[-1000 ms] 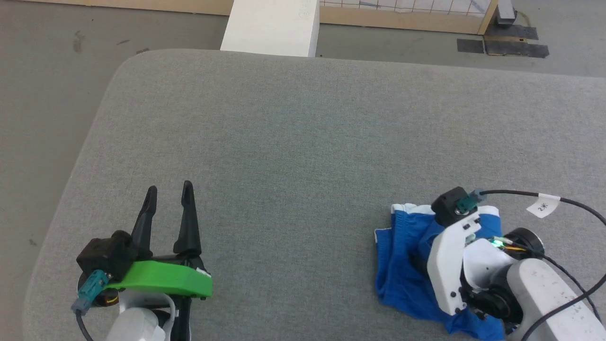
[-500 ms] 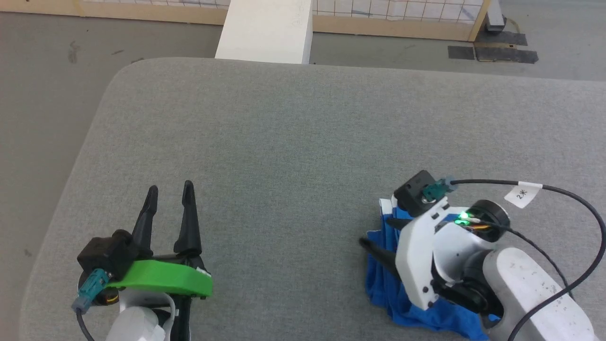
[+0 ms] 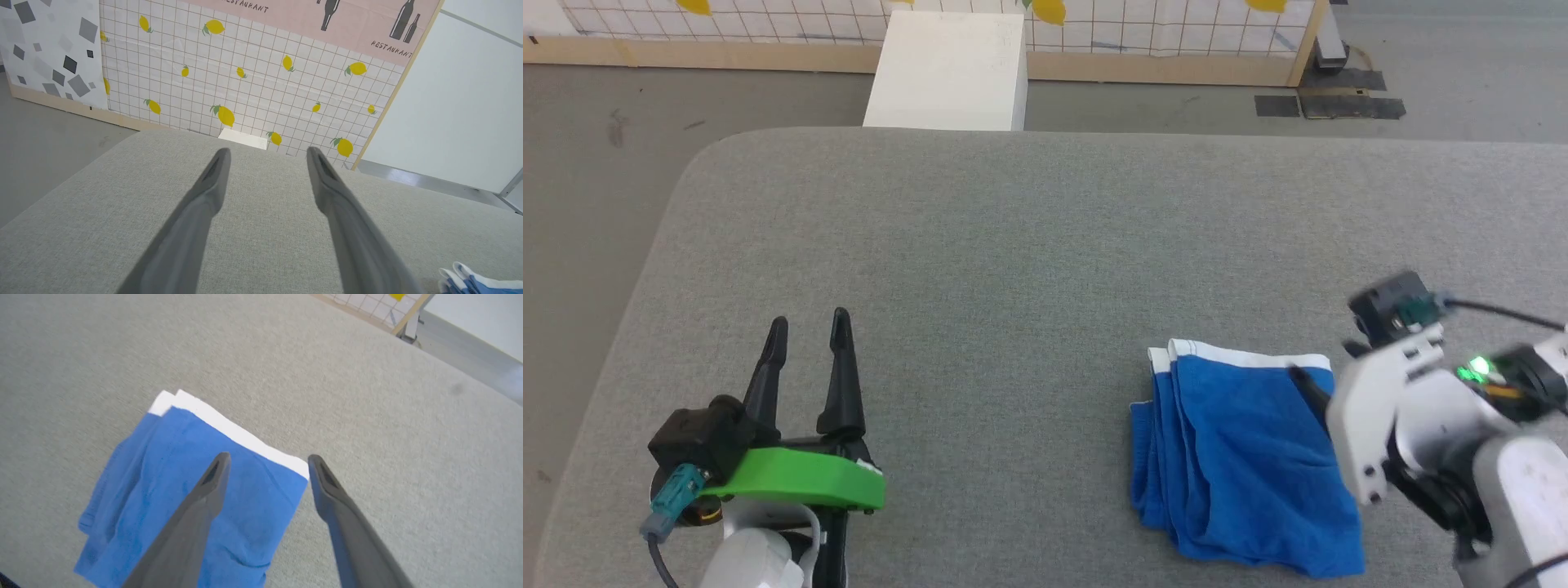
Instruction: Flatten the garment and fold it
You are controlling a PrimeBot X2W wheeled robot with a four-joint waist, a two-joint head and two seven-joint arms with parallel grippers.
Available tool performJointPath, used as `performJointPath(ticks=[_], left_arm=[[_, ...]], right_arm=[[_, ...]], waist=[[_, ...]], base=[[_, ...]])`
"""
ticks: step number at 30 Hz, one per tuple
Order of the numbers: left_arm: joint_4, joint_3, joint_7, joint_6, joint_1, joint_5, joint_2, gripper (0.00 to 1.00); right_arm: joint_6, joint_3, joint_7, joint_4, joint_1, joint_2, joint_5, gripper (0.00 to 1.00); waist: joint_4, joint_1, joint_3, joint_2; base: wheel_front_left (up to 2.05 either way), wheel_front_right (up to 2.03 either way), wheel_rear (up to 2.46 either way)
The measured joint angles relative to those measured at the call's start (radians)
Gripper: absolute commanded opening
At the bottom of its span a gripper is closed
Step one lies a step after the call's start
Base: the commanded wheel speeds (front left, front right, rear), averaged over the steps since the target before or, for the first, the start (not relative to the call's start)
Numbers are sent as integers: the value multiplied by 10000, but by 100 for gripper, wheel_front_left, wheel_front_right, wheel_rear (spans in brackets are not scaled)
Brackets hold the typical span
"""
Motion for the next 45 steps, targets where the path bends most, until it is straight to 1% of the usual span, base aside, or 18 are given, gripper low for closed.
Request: performJointPath(ticks=[3, 9, 16, 20, 21, 22, 23, 29, 31, 33, 37, 40, 45], left_arm=[[-17, -23, 0, 0, 2, 17, -6, 100], [-13, -58, 0, -4, 4, 29, -8, 100], [-10, -81, -2, -8, -5, 29, -12, 100], [-6, -81, -29, -8, -8, 29, -15, 100], [-2, -81, -29, -8, -8, 29, -15, 100], [12, -88, -29, -8, -12, 29, -19, 100], [23, -92, -29, -8, -12, 29, -27, 100], [59, -96, -31, -40, -12, 31, -54, 100], [36, -40, -33, -40, -5, 54, -50, 100], [-35, 75, -36, -27, 32, 65, -25, 100], [-178, 311, -38, 17, 84, 82, 50, 100], [-284, 389, -40, 21, 90, 127, 58, 100], [-401, 337, -25, 54, 46, 366, 130, 100]], right_arm=[[0, -569, 383, 38, 810, 194, -305, 100], [0, -1032, 614, 418, 1755, 654, -625, 100], [-2, -993, 364, 1258, 1866, 1011, -786, 100], [-4, -702, 15, 1620, 1729, 986, -706, 100], [-4, -681, 10, 1708, 1677, 984, -660, 83], [-4, -625, -2, 1808, 1607, 959, -625, 28], [-4, -560, -82, 1868, 1549, 915, -608, 0], [4, 19, -324, 2148, 1192, 621, -380, 0], [2, 360, -343, 2155, 1037, 437, -263, 0], [2, 963, -332, 2127, 729, 111, -58, 0], [4, 1960, -230, 2079, -79, -658, 435, 0], [2, 2451, -188, 2146, -773, -1112, 790, 0], [2, 2767, -552, 2796, -1630, -1379, 1149, 0]], waist=[[5, 0, 48, 0], [79, 0, 216, 0], [199, 0, 429, 0], [219, 0, 486, 0], [223, 0, 492, 0], [226, 0, 492, 0], [228, 0, 494, 0], [83, 0, 452, 0], [-63, 0, 440, 0], [-295, 0, 431, 0], [-930, 0, 434, 0], [-1541, 0, 481, 0], [-2639, 0, 622, 0]], base=[[0, 0, 0], [0, 0, 0], [0, 0, 0], [0, 0, 0], [0, 0, 0], [0, 0, 0], [0, 0, 0], [0, 0, 0], [0, 0, 0], [0, 0, 0], [0, 0, 0], [0, 0, 0], [0, 0, 0]])
